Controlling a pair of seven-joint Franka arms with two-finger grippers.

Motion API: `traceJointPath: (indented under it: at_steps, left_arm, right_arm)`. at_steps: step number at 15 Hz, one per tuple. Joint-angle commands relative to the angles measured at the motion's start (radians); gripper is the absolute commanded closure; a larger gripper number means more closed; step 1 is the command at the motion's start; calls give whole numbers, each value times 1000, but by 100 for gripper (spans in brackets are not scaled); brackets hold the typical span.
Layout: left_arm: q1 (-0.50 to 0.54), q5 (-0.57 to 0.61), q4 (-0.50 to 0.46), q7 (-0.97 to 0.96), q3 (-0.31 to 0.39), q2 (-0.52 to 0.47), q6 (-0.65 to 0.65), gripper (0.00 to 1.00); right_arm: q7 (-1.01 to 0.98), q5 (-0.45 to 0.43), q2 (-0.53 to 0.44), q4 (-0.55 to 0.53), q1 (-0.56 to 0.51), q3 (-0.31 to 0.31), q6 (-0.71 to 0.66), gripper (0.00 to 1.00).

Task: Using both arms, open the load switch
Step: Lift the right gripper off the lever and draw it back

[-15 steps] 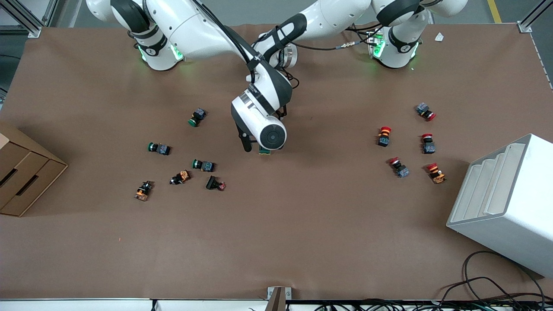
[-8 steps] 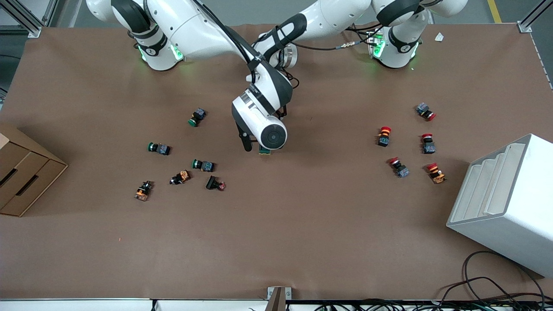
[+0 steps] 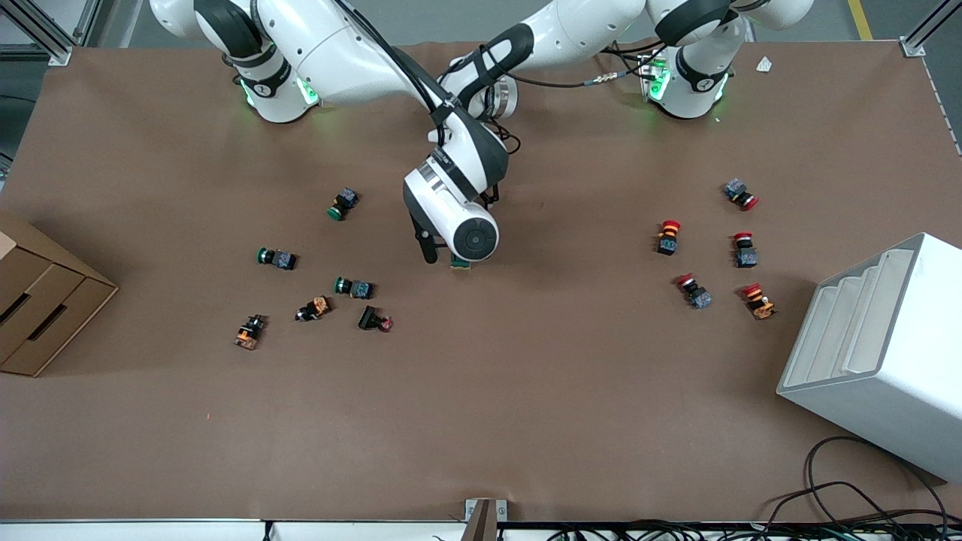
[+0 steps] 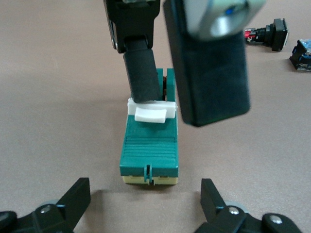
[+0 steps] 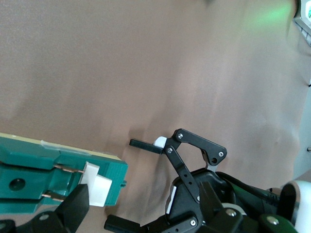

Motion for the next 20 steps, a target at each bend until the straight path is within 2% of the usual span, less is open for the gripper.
traceJointPath:
  at_steps: [1,8,12,15,17,20]
  left_arm:
    - [-2,-2,9,19,2,33,19,0]
    - [5,-2,9,18,2,33,19,0]
    - [7,-2,9,18,2,30,19,0]
    - [12,-8,9,36,0,18,16,0]
    - [12,-79,14,91,0,-8,11,0]
    - [9,-205,52,168,-9,-54,11,0]
  right_arm:
    - [-2,-18,-1,-20,13,-5,14,0]
    - [-11,-53,-10,-11,0,-6,8,0]
    - [-132,-53,-37,32,-54,-11,1,0]
    - [-343,-73,-79,34,-129,-16,-2,0]
    - [-558,-137,-142,25,-195,-14,-2,0]
    - [-860,-188,-207,21,-290,-16,-23,0]
